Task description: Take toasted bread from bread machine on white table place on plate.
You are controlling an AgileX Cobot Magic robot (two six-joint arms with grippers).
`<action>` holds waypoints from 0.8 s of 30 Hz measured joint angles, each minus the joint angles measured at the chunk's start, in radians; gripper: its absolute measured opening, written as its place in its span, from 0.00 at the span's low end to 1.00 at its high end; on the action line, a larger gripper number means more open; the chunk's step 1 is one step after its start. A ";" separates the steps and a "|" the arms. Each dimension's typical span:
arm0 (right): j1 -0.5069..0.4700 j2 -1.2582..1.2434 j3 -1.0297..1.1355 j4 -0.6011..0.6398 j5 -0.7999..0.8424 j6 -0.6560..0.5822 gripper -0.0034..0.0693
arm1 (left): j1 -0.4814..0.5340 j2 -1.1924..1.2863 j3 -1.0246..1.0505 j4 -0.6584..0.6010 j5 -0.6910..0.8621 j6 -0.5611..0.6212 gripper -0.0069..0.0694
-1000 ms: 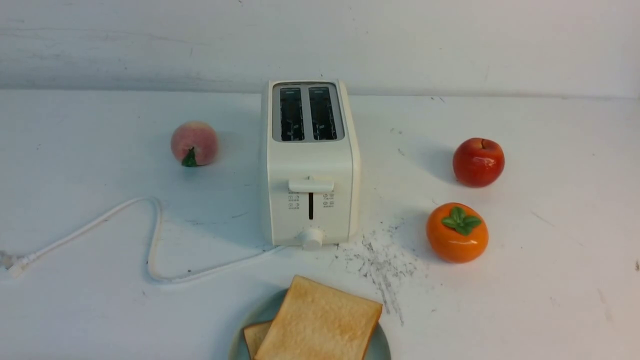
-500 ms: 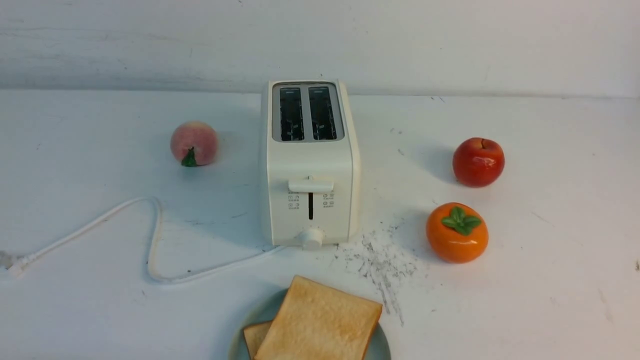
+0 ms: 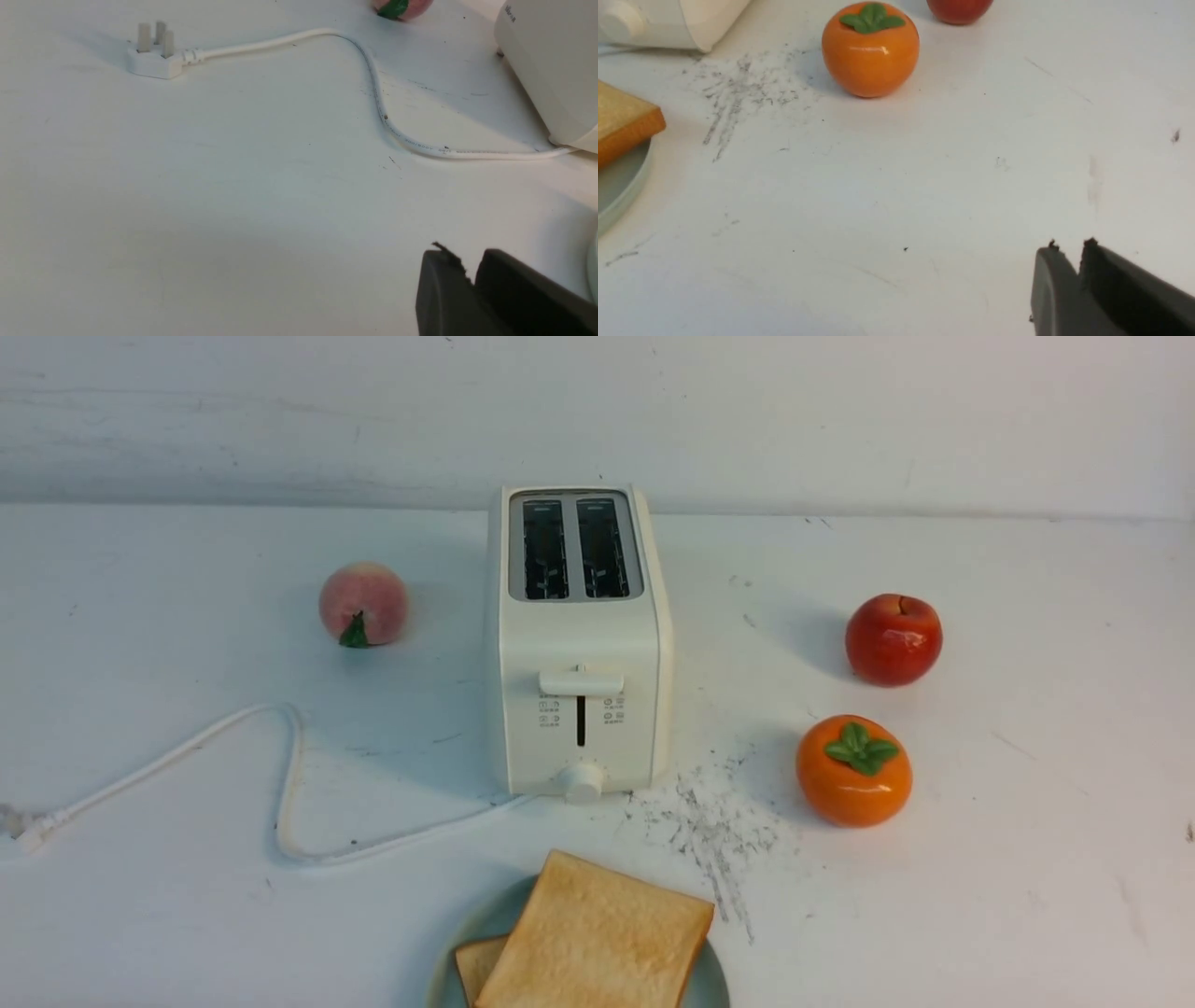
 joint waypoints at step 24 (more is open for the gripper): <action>-0.001 0.000 0.003 0.007 -0.012 0.000 0.21 | 0.000 0.000 0.000 0.000 0.002 0.000 0.23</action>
